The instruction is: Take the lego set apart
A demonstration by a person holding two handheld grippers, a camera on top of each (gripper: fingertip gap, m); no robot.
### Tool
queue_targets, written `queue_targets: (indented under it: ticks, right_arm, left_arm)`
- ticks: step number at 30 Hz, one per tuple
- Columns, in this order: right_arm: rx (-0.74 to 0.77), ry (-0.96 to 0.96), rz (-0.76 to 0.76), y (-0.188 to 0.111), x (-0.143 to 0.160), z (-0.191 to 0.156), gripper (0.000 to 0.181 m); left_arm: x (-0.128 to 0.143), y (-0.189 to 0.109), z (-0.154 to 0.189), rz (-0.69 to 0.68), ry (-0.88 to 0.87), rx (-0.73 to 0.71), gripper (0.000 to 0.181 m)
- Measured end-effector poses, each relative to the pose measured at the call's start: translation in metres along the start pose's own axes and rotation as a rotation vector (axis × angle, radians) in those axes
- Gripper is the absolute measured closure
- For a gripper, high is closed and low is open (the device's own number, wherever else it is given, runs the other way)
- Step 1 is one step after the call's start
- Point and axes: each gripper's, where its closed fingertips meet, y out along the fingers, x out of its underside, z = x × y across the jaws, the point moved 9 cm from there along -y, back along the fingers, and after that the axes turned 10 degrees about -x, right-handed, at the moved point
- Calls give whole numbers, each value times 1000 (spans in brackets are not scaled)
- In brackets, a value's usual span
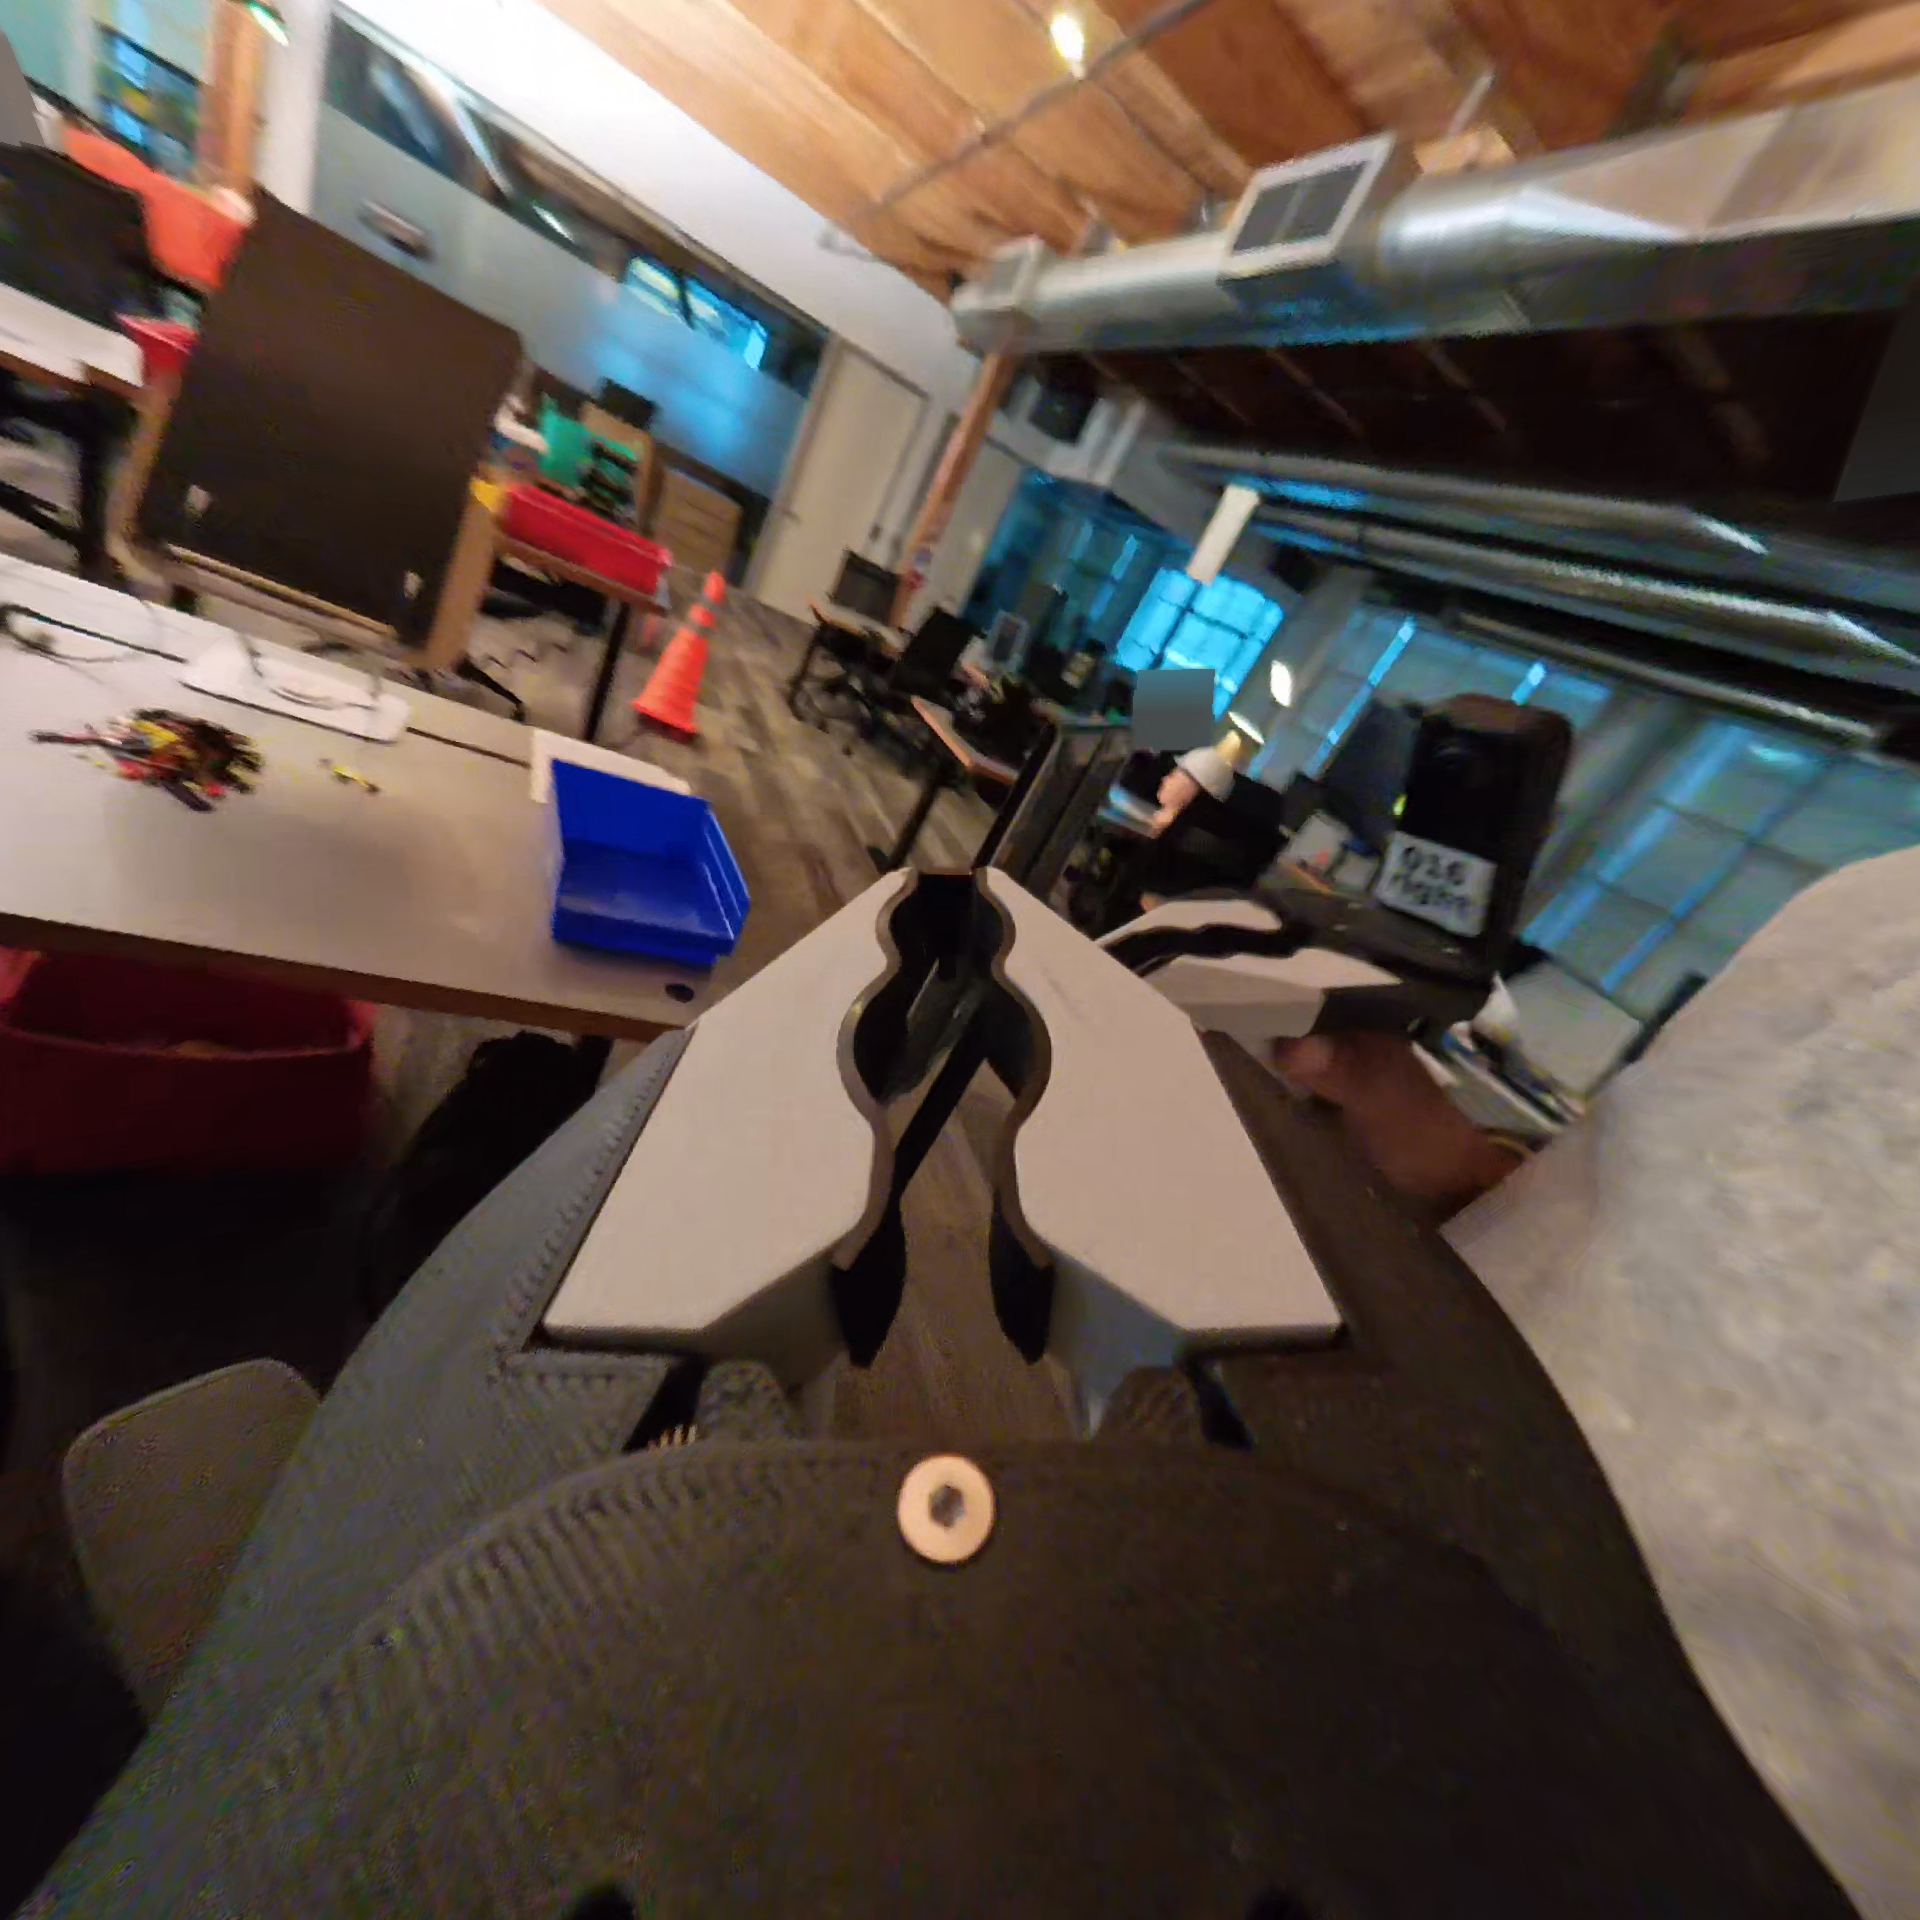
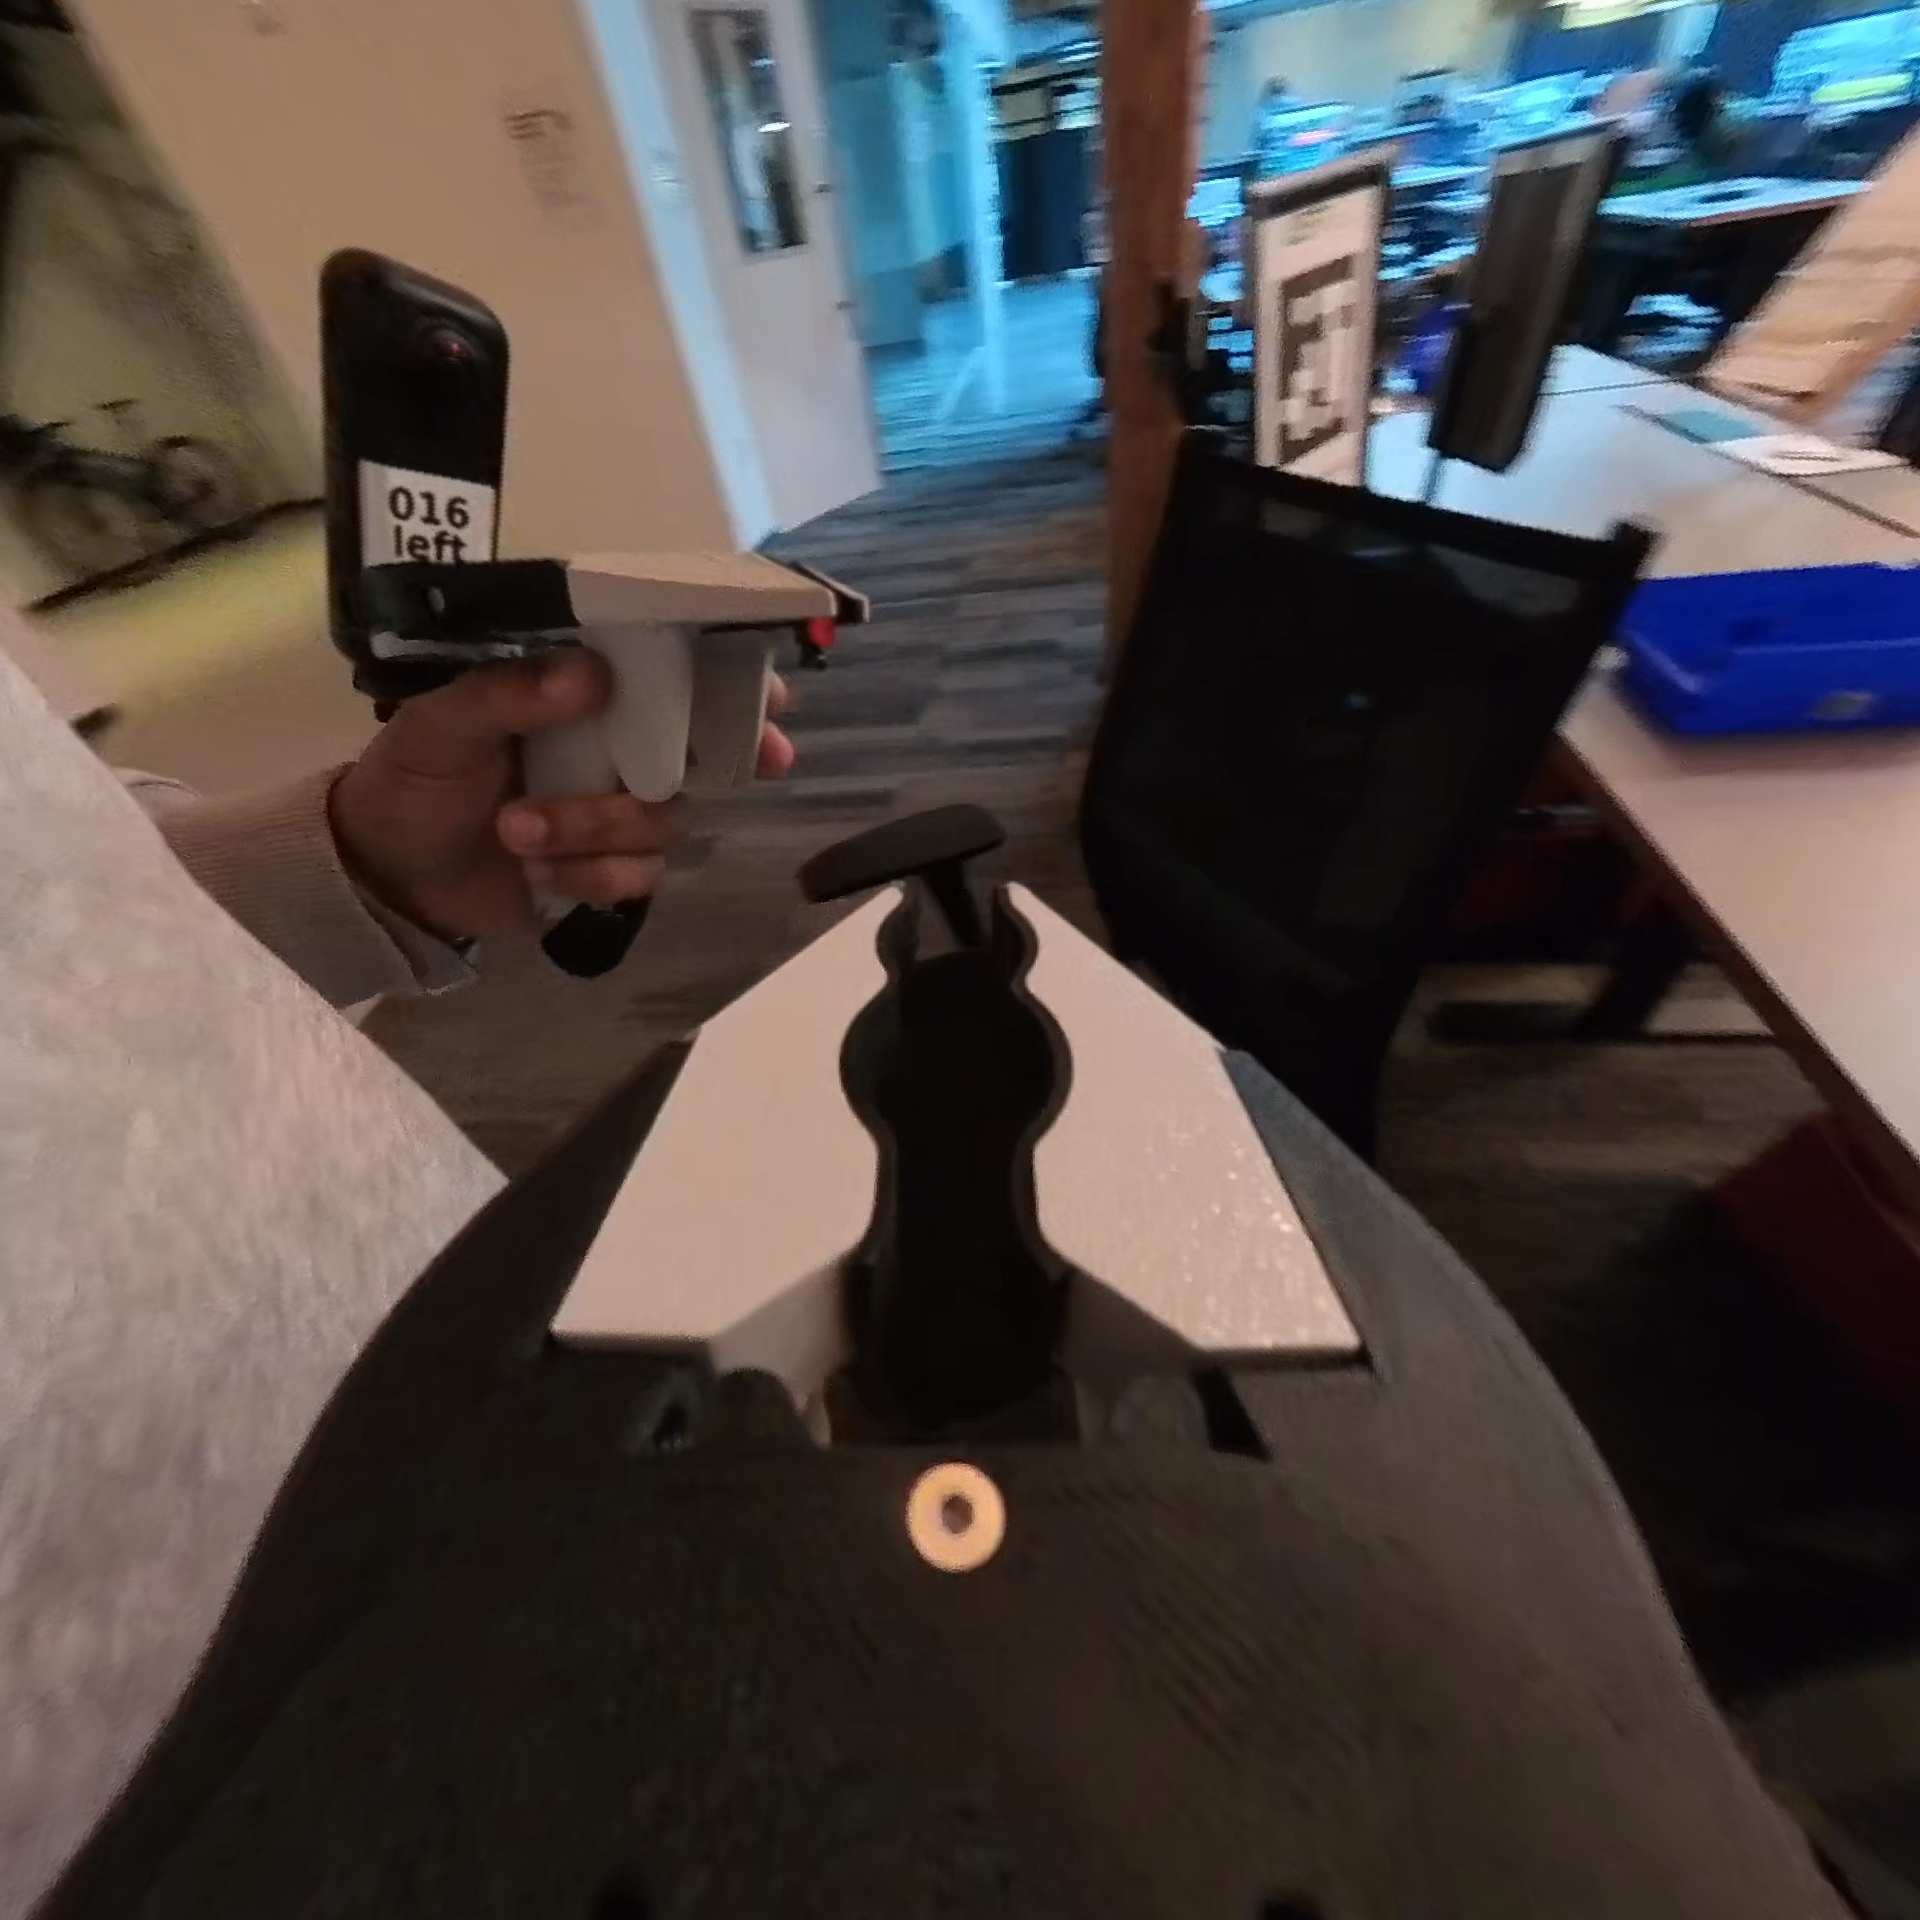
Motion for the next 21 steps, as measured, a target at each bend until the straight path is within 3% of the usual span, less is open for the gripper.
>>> queue_targets:
  ticks: [1, 8, 11, 14, 18, 21]
  right_arm:
    - [67, 8, 5, -2, -1, 0, 170]
    - [586, 136, 59, 4, 17, -19, 169]
    - [776, 193, 169, 31, 14, -44, 170]
    - [845, 207, 247, 64, 7, -65, 170]
    - [1063, 159, 99, 66, -3, -89, 174]
    - [1190, 138, 104, 53, -15, -115, 174]
  left_arm:
    - [-3, 8, -12, -39, 5, 26, 174]
    - [-30, 41, -95, -266, 16, 372, 174]
    - [-46, 33, -122, -336, 20, 485, 173]
    - [-56, 15, -145, -408, 51, 542, 173]
    - [-41, 0, -176, -503, 44, 576, 174]
    - [-27, 6, -181, -580, -43, 647, 174]
